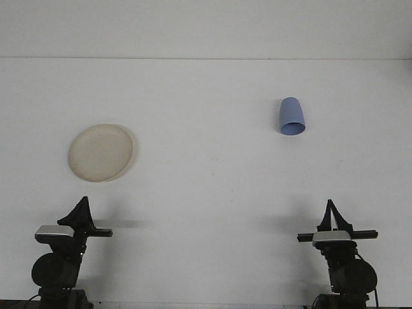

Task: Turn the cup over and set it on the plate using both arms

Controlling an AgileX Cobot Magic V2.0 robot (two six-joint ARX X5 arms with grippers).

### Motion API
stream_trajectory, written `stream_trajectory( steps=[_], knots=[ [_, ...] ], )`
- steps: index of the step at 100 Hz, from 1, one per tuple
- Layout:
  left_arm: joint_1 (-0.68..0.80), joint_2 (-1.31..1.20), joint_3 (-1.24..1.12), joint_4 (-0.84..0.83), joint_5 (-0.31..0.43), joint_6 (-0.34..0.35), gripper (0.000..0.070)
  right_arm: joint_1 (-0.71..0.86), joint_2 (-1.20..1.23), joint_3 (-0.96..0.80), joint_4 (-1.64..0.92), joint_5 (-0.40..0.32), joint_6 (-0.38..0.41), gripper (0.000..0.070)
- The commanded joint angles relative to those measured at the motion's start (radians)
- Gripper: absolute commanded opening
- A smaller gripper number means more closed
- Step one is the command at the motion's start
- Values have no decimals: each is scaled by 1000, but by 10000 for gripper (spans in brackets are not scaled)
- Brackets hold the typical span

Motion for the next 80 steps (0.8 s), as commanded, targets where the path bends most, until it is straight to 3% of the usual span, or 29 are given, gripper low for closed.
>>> stream_trajectory(
  steps=[1,65,74,80],
  knots=[
    [-2,-2,-18,10,-3,-7,13,-3,0,-2,11,1,-1,0],
    [-2,-2,-18,10,-3,-7,13,-3,0,-2,13,1,1,0],
    [-2,-2,-18,10,-3,-7,13,-2,0,-2,16,-3,41,0],
    [-2,-2,-18,10,-3,-7,13,-2,0,-2,16,-4,126,0]
  ],
)
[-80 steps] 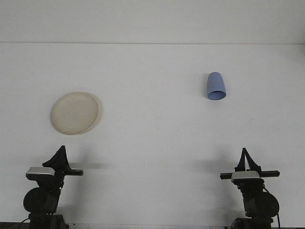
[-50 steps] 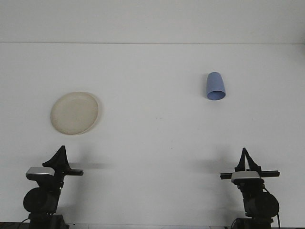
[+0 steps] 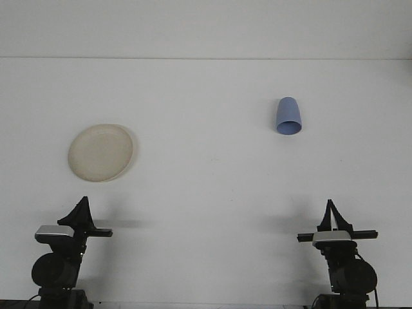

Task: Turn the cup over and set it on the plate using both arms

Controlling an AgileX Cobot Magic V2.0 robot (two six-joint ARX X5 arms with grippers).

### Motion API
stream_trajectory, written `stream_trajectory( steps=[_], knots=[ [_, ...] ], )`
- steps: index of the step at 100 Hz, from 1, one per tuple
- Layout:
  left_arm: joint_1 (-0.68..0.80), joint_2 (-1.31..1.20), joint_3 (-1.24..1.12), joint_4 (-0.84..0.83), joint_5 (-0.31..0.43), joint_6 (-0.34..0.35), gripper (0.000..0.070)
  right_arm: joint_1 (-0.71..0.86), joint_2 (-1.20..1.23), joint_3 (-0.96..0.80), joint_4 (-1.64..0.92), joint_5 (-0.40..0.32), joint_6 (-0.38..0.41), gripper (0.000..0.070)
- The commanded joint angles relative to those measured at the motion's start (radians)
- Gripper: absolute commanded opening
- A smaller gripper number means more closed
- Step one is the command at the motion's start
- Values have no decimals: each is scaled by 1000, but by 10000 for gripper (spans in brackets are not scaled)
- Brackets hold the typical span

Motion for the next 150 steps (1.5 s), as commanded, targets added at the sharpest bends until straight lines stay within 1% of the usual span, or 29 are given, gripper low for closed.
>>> stream_trajectory(
  steps=[1,6,10,21,27,30,38,42,46,50,63,73,81,83,86,90,93,98,100,102,104,115,139,150],
  knots=[
    [-2,-2,-18,10,-3,-7,13,-2,0,-2,16,-2,121,0],
    [-2,-2,-18,10,-3,-7,13,-2,0,-2,18,-2,183,0],
    [-2,-2,-18,10,-3,-7,13,-2,0,-2,19,-1,219,0],
    [-2,-2,-18,10,-3,-7,13,-2,0,-2,25,3,245,0],
    [-2,-2,-18,10,-3,-7,13,-2,0,-2,24,3,279,0],
    [-2,-2,-18,10,-3,-7,13,-2,0,-2,22,2,311,0],
    [-2,-2,-18,10,-3,-7,13,-2,0,-2,26,3,448,0],
    [-2,-2,-18,10,-3,-7,13,-2,0,-2,42,3,502,0],
    [-2,-2,-18,10,-3,-7,13,-2,0,3,55,0,541,0],
    [-2,-2,-18,10,-3,-7,13,-2,1,17,50,0,556,0],
    [-2,-2,-18,10,-3,-7,13,-2,55,109,7,-14,556,0],
    [-2,-2,-18,10,-3,-7,13,-2,161,215,0,-24,553,0],
    [-2,-2,-18,10,-3,-7,13,-2,279,309,0,-24,512,0],
    [-2,-2,-18,10,-3,-7,13,-2,311,332,-2,-26,494,13],
    [-2,-2,-18,10,-3,-7,13,-2,359,367,-5,-34,464,49],
    [-2,-2,-18,10,-3,-7,13,-2,418,407,-7,-50,428,159],
    [-2,-2,-18,10,-3,-7,13,-2,462,436,-6,-64,409,263],
    [-2,-2,-18,10,-3,-7,13,-2,537,481,-6,-94,384,463],
    [-2,-2,-18,10,-3,-7,13,-2,566,499,-5,-104,375,524],
    [-2,-2,-18,10,-3,-7,13,-2,596,515,-2,-112,368,564],
    [-2,-2,-18,10,-3,-7,13,-2,627,529,4,-121,362,583],
    [-2,-2,-18,10,-3,-7,13,0,781,591,58,-167,336,585],
    [-2,-2,-18,10,-3,-7,13,21,1088,618,301,-165,335,585],
    [-2,-2,-18,10,-3,-7,13,26,1227,618,415,-154,296,585]
  ],
)
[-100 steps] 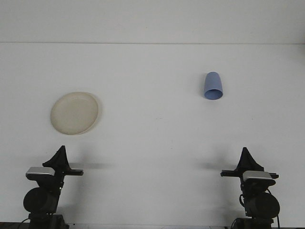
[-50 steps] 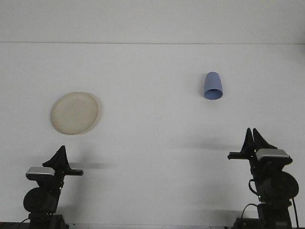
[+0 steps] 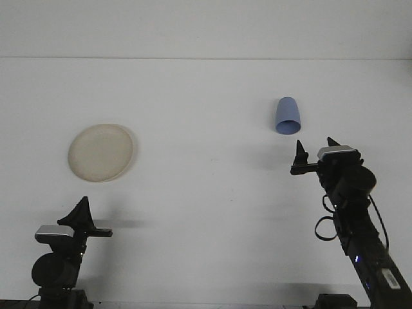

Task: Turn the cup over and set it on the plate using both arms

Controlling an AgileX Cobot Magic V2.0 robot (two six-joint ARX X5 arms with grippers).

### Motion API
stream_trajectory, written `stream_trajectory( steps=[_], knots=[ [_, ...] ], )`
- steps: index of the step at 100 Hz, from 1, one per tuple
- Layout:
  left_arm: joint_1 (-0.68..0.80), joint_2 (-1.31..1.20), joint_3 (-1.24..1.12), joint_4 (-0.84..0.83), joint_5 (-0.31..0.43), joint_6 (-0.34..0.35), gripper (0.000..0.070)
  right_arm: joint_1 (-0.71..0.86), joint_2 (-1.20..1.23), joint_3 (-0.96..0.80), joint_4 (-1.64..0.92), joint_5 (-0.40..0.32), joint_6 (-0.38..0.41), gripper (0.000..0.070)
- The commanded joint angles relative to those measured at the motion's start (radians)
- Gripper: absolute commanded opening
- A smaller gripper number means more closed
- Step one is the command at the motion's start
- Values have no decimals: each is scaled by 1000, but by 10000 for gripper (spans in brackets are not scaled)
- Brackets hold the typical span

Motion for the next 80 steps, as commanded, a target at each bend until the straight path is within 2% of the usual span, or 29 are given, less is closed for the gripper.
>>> stream_trajectory(
  steps=[1,12,21,28,55,71,76,80],
  knots=[
    [-2,-2,-18,10,-3,-7,13,3,91,14,81,5,-48,585],
    [-2,-2,-18,10,-3,-7,13,3,234,27,223,5,-125,584],
    [-2,-2,-18,10,-3,-7,13,0,346,69,243,16,-151,584],
    [-2,-2,-18,10,-3,-7,13,-1,430,114,247,38,-165,584],
    [-2,-2,-18,10,-3,-7,13,-5,710,319,301,49,-228,583],
    [-2,-2,-18,10,-3,-7,13,-13,846,444,297,57,-238,582],
    [-2,-2,-18,10,-3,-7,13,-14,874,472,297,58,-238,551],
    [-2,-2,-18,10,-3,-7,13,-14,890,489,296,57,-238,483]
  ],
)
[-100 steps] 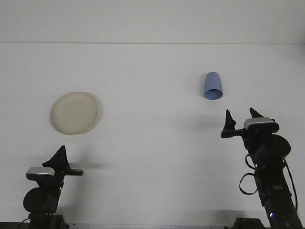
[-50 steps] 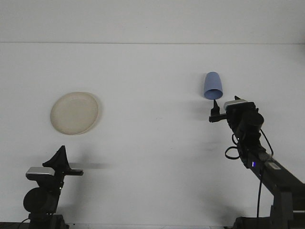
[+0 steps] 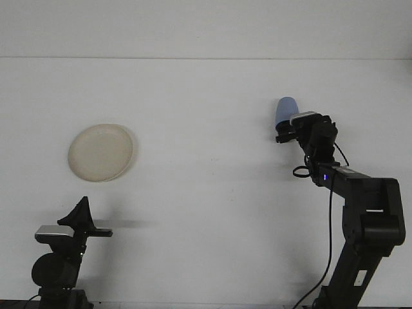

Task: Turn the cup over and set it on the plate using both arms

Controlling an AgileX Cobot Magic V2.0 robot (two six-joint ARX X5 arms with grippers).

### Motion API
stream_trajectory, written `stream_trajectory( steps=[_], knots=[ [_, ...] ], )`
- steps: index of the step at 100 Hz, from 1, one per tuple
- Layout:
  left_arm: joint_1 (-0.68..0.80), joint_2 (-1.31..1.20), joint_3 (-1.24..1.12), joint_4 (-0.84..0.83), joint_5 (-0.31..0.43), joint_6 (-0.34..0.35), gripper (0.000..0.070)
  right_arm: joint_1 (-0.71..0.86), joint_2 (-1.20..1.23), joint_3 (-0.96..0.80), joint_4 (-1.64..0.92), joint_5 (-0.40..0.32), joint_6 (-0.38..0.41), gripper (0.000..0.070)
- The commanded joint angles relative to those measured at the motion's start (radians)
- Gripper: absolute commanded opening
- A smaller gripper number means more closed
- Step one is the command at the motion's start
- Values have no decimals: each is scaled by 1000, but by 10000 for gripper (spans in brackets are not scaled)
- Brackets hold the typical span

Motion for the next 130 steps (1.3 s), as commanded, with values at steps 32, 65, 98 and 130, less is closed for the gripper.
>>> stream_trajectory(
  steps=[32,65,98,130],
  knots=[
    [-2,-2,-18,10,-3,-7,13,0,46,48,8,-11,15,0],
    [-2,-2,-18,10,-3,-7,13,-2,-211,48,-146,-63,134,0],
    [-2,-2,-18,10,-3,-7,13,3,-620,51,-619,-286,358,0],
    [-2,-2,-18,10,-3,-7,13,196,-729,128,-1241,-457,209,0]
  ],
)
